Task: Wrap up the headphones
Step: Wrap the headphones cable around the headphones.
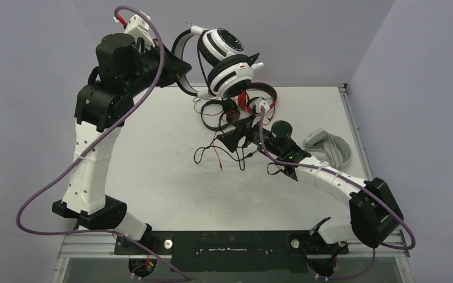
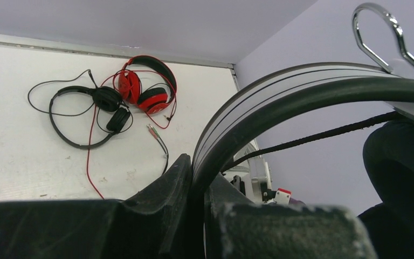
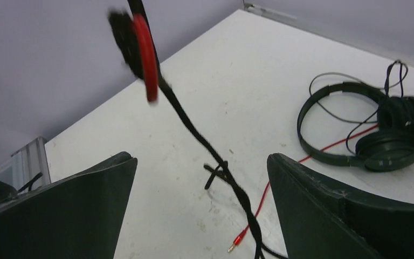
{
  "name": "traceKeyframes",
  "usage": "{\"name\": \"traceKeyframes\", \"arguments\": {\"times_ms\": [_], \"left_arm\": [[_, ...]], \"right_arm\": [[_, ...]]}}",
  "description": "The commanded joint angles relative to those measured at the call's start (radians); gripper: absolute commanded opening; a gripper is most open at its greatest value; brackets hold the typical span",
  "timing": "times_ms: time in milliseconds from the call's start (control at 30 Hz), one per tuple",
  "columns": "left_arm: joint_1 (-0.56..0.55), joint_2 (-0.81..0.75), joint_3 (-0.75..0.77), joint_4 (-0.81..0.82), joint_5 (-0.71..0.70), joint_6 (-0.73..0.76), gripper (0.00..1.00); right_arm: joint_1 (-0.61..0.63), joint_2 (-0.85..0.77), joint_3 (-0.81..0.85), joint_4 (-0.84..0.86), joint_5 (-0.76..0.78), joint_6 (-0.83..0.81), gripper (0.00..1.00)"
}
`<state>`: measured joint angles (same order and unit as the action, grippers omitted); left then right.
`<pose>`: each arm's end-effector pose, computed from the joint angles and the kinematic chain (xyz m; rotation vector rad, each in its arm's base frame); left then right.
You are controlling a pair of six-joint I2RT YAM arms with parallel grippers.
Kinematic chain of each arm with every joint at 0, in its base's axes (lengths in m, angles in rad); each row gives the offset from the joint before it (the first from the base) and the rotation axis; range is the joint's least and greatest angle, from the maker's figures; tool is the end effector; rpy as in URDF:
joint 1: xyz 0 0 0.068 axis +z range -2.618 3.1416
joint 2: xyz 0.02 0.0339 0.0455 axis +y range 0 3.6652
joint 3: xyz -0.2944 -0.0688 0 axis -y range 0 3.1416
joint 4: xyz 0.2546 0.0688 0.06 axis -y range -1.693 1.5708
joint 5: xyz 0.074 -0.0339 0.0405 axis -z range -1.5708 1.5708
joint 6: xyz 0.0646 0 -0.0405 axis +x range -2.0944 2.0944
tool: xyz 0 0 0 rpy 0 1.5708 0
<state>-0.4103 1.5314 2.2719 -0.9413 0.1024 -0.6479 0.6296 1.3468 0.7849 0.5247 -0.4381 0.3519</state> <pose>0.2645 -0.1223 0.5962 -0.1424 1.8461 -0.8447 0.2542 0.2191 0.3107 -0.5903 1.6166 1.0945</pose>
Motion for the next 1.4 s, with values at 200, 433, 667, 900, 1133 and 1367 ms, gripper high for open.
{"name": "traceKeyframes", "arguments": {"times_ms": [200,433,667,900,1133,1367], "left_arm": [[0.032,-0.029,0.029,0.095,0.004,-0.107,0.00],[0.107,-0.020,-0.027,0.135,0.007,-0.139,0.00],[0.298,0.023,-0.161,0.261,0.027,-0.183,0.00],[0.355,0.094,-0.260,0.261,-0.249,-0.203,0.00],[0.345,0.108,-0.414,0.274,-0.402,-0.071,0.00],[0.180,0.004,-0.703,0.444,-0.742,0.294,0.00]], "right_arm": [[0.008,0.243,0.151,0.276,-0.083,0.073,0.65],[0.061,0.273,0.011,0.374,-0.103,0.160,0.04],[0.185,0.106,-0.204,0.280,-0.028,0.158,0.00],[0.344,-0.084,-0.222,0.014,0.062,0.105,0.00],[0.368,-0.209,-0.045,-0.370,0.117,0.005,0.03],[0.362,-0.179,0.256,-0.721,0.241,-0.129,0.00]]}}
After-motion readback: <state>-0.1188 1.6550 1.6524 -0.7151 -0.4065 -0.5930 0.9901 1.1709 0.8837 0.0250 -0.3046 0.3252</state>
